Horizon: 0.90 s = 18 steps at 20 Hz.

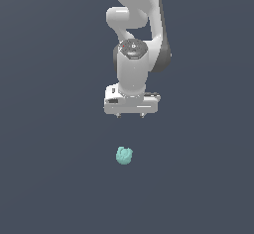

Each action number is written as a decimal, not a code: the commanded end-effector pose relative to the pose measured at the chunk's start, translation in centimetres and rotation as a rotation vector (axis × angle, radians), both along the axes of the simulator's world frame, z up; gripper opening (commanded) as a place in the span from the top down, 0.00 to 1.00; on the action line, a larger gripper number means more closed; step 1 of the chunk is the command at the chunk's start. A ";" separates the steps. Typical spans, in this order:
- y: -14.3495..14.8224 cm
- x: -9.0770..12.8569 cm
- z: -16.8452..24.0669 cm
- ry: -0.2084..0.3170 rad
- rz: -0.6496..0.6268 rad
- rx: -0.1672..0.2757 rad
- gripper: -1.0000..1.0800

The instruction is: Pick up the object and move it to a goal position.

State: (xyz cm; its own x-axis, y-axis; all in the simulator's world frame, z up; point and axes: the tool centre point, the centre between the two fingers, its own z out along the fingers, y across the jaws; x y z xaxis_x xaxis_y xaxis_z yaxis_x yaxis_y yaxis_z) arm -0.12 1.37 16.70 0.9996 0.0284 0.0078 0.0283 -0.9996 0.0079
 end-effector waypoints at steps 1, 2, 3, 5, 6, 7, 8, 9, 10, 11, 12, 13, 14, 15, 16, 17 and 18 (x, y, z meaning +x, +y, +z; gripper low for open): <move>0.0 0.0 0.0 0.000 0.000 0.000 0.04; 0.0 0.0 0.0 0.000 0.001 0.000 0.04; 0.1 0.0 0.0 -0.001 0.002 0.002 0.04; 0.6 0.0 0.1 -0.003 0.009 0.006 0.04; 0.9 0.0 0.1 -0.004 0.014 0.010 0.04; 1.2 -0.1 0.1 -0.005 0.019 0.014 0.04; 1.4 -0.1 0.2 -0.007 0.024 0.016 0.04; 1.6 -0.1 0.2 -0.007 0.027 0.018 0.04; 1.7 -0.2 0.2 -0.008 0.030 0.019 0.04; 1.7 -0.2 0.2 -0.008 0.030 0.020 0.04; 1.7 -0.2 0.2 -0.008 0.030 0.020 0.04; 1.7 -0.2 0.2 -0.008 0.029 0.019 0.04; 1.6 -0.1 0.2 -0.007 0.027 0.019 0.04; 1.6 0.0 0.1 -0.007 0.024 0.019 0.04; 1.5 0.1 0.1 -0.007 0.020 0.019 0.04; 1.5 0.3 0.0 -0.007 0.016 0.019 0.04; 1.5 0.5 -0.1 -0.007 0.011 0.019 0.04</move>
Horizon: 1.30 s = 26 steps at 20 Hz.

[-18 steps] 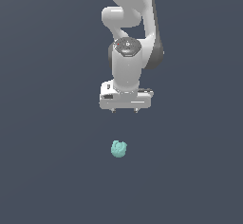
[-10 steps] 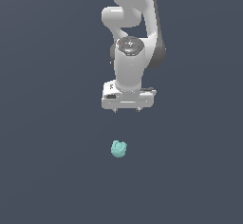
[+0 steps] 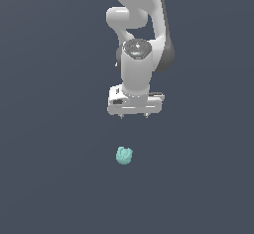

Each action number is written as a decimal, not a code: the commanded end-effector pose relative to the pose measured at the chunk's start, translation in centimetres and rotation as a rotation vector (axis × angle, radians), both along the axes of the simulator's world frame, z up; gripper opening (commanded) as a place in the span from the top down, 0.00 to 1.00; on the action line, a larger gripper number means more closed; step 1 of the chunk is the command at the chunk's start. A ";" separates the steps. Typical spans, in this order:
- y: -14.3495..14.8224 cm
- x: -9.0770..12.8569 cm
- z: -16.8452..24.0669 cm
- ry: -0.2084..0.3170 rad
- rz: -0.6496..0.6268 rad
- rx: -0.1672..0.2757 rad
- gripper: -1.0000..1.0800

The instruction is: Pick up the object and move it to a goal position.

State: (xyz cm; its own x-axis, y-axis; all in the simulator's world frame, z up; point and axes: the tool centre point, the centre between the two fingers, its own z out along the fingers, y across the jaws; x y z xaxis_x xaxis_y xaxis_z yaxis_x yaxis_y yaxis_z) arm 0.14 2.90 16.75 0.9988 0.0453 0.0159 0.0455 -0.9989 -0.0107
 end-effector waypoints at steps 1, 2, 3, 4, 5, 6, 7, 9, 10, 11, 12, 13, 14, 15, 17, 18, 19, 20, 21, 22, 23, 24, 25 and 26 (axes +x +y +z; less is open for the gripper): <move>-0.1 0.4 -0.2 0.001 -0.013 0.000 0.04; -0.2 0.7 -0.3 0.001 -0.020 0.001 0.04; -0.3 1.0 -0.5 0.002 -0.028 0.001 0.04; -0.4 1.3 -0.6 0.002 -0.036 0.001 0.04; -0.5 1.6 -0.8 0.003 -0.046 0.001 0.04; -0.6 2.0 -0.9 0.003 -0.056 0.001 0.04; -0.8 2.4 -1.1 0.004 -0.068 0.001 0.04; -1.1 3.2 -1.6 0.005 -0.093 0.001 0.04; -1.2 3.7 -1.9 0.006 -0.106 0.001 0.04; -1.4 4.2 -2.2 0.007 -0.121 0.001 0.04; -1.6 4.7 -2.5 0.008 -0.136 0.001 0.04; -1.8 5.2 -2.8 0.008 -0.153 0.001 0.04; -2.0 5.7 -3.2 0.009 -0.170 0.000 0.04; -2.2 6.3 -3.5 0.010 -0.186 0.000 0.04; -2.6 7.2 -4.3 0.012 -0.219 -0.001 0.04; -2.8 7.7 -4.6 0.012 -0.234 -0.002 0.04; -3.0 8.1 -5.0 0.013 -0.248 -0.002 0.04; -3.2 8.4 -5.3 0.013 -0.261 -0.003 0.04; -3.4 8.8 -5.6 0.014 -0.273 -0.004 0.04; -3.5 9.1 -5.9 0.014 -0.284 -0.004 0.04; -3.7 9.4 -6.2 0.015 -0.295 -0.005 0.04; -3.8 9.6 -6.4 0.015 -0.304 -0.005 0.04; -3.9 9.8 -6.7 0.016 -0.313 -0.006 0.04; -4.0 10.0 -6.9 0.016 -0.321 -0.006 0.04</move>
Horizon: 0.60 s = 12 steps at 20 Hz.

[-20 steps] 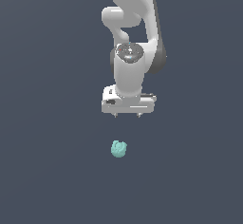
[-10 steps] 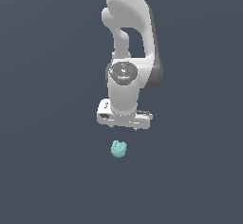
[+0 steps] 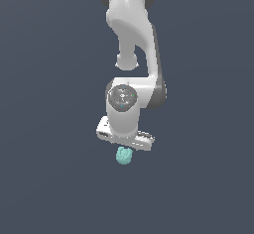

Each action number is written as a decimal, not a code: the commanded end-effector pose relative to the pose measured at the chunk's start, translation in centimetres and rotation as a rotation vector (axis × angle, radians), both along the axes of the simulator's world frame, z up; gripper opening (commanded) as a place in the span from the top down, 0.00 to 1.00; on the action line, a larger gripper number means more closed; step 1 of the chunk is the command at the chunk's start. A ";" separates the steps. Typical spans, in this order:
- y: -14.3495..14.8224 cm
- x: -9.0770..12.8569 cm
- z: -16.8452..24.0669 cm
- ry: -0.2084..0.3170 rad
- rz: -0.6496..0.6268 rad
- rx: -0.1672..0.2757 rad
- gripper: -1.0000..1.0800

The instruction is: Pick up the object and move it to a goal position.

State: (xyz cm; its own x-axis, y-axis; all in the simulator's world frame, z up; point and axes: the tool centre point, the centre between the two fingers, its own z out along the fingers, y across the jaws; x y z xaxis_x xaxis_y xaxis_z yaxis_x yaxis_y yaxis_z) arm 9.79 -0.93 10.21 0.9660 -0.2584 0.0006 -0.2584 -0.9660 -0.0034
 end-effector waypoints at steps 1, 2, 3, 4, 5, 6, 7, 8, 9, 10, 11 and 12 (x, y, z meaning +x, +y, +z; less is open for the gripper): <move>-0.3 0.6 -0.5 0.000 -0.021 -0.001 0.04; -0.4 0.7 -0.7 0.001 -0.027 -0.002 0.04; -0.4 0.8 -0.8 0.001 -0.033 -0.002 0.04; -0.5 1.0 -1.0 0.001 -0.037 -0.002 0.04; -0.5 1.0 -1.1 0.001 -0.041 -0.003 0.04; -0.6 1.1 -1.2 0.001 -0.044 -0.003 0.04; -0.6 1.2 -1.2 0.001 -0.046 -0.003 0.04; -0.6 1.2 -1.2 0.001 -0.047 -0.003 0.04; -0.6 1.2 -1.3 0.001 -0.047 -0.003 0.04; -0.6 1.1 -1.2 0.002 -0.045 -0.003 0.04; -0.6 1.1 -1.3 0.002 -0.045 -0.003 0.04; -0.6 1.1 -1.4 0.002 -0.045 -0.003 0.04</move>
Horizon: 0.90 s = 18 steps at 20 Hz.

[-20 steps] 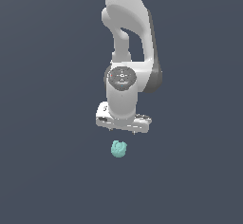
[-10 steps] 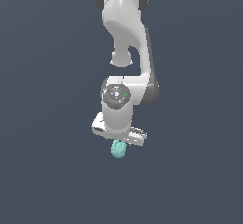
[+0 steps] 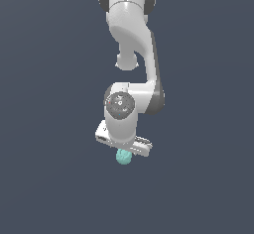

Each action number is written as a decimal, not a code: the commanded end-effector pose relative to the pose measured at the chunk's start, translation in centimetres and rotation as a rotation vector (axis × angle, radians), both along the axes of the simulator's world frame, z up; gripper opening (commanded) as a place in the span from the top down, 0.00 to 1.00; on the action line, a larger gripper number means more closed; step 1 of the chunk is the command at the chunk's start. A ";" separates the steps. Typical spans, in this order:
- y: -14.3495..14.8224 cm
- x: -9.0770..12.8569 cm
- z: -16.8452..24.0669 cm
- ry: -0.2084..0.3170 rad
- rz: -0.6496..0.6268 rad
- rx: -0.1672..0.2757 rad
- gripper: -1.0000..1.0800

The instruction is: Pick up the object and move it to a goal position.

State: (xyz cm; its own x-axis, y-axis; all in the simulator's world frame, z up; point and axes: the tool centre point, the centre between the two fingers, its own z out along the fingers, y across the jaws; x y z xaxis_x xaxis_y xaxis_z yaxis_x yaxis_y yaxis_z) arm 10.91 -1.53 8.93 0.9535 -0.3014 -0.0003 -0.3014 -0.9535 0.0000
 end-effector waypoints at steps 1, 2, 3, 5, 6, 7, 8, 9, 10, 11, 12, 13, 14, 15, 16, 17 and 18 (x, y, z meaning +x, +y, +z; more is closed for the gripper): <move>0.0 0.0 -0.3 0.000 0.000 0.000 0.04; 0.0 0.0 -0.6 0.000 0.000 0.000 0.04; 0.0 0.0 -0.9 0.000 0.000 0.000 0.04; 0.0 0.0 -1.9 0.000 -0.001 0.000 0.04; 0.0 0.0 -2.5 0.000 -0.001 0.000 0.04; 0.0 -0.1 -3.1 0.000 -0.002 0.000 0.04; 0.0 -0.1 -3.7 0.000 -0.002 0.000 0.04; 0.0 -0.1 -4.1 0.000 -0.002 0.000 0.04; 0.0 -0.1 -4.5 0.000 -0.002 0.000 0.04; 0.0 -0.1 -4.8 0.000 -0.002 0.000 0.04; 0.0 -0.1 -5.0 0.000 -0.002 0.000 0.04; 0.0 0.0 -5.1 0.000 -0.002 0.000 0.04; 0.0 0.0 -5.2 0.000 -0.002 0.000 0.04; 0.0 0.0 -5.1 0.000 -0.002 0.000 0.04; 0.0 0.1 -5.0 0.000 -0.002 0.000 0.04; 0.0 0.1 -5.0 0.000 -0.002 0.000 0.04; 0.0 0.1 -5.0 0.000 -0.002 0.000 1.00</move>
State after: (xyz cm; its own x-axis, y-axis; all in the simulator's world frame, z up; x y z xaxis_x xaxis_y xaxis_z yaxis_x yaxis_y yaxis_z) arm 10.94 -1.53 3.90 0.9528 -0.3035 -0.0008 -0.3035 -0.9528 0.0001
